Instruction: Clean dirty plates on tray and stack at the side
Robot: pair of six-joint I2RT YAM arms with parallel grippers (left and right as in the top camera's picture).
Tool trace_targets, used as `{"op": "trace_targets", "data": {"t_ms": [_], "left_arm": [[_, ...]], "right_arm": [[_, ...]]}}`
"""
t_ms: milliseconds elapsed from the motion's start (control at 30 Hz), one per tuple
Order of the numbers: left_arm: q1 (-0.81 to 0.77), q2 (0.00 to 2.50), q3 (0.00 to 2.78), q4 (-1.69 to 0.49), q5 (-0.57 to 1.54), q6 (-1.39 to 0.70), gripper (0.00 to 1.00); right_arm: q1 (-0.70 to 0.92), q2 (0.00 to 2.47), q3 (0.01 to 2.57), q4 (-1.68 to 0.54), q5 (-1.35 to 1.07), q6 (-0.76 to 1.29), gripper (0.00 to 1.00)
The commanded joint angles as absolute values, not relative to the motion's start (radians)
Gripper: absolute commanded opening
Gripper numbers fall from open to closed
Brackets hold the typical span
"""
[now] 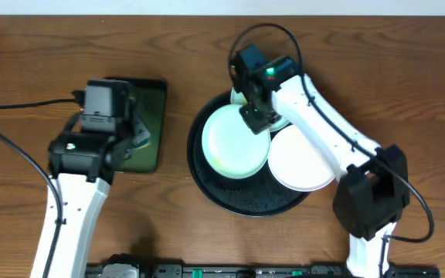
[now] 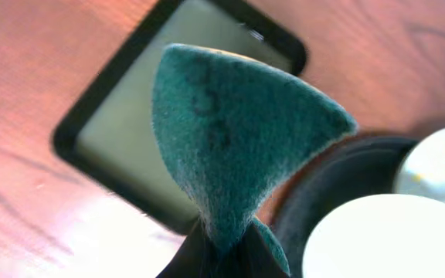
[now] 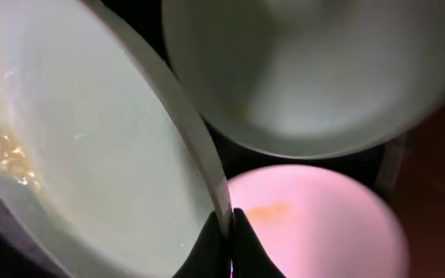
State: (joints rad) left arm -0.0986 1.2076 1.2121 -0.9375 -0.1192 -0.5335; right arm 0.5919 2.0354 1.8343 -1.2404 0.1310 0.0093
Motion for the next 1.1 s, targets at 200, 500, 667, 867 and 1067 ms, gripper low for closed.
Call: {"op": "trace_targets", "data": {"t_ms": [200,500,667,867,1067], "left_arm": [[0.027,1.214,1.208,-0.964,-0.056,-0.445,0.08],[0.049,1.214,1.208,-0.979,-0.056,-0.445,0.07],[0.049,1.214,1.208,-0.98,-0.056,-0.445,0.08],[0.049,1.214,1.208,-0.985,-0.056,-0.445,0.08],[0.049,1.214,1.208,-0.986,-0.056,-0.445,0.07]], "right_arm": [[0.785,2.0,2.009,-1.321,0.742,0.028,0.01],[0.974,2.0,2.017,-1.316,1.198,-0.087,0.01],[1.037,2.0,2.017,-1.298,1.253,-0.096,0.01],[1.042,2.001,2.017,-1.293,1.262,-0.123,0.01],[1.023,2.001,2.016,-1.26,1.185,0.025,0.01]]}}
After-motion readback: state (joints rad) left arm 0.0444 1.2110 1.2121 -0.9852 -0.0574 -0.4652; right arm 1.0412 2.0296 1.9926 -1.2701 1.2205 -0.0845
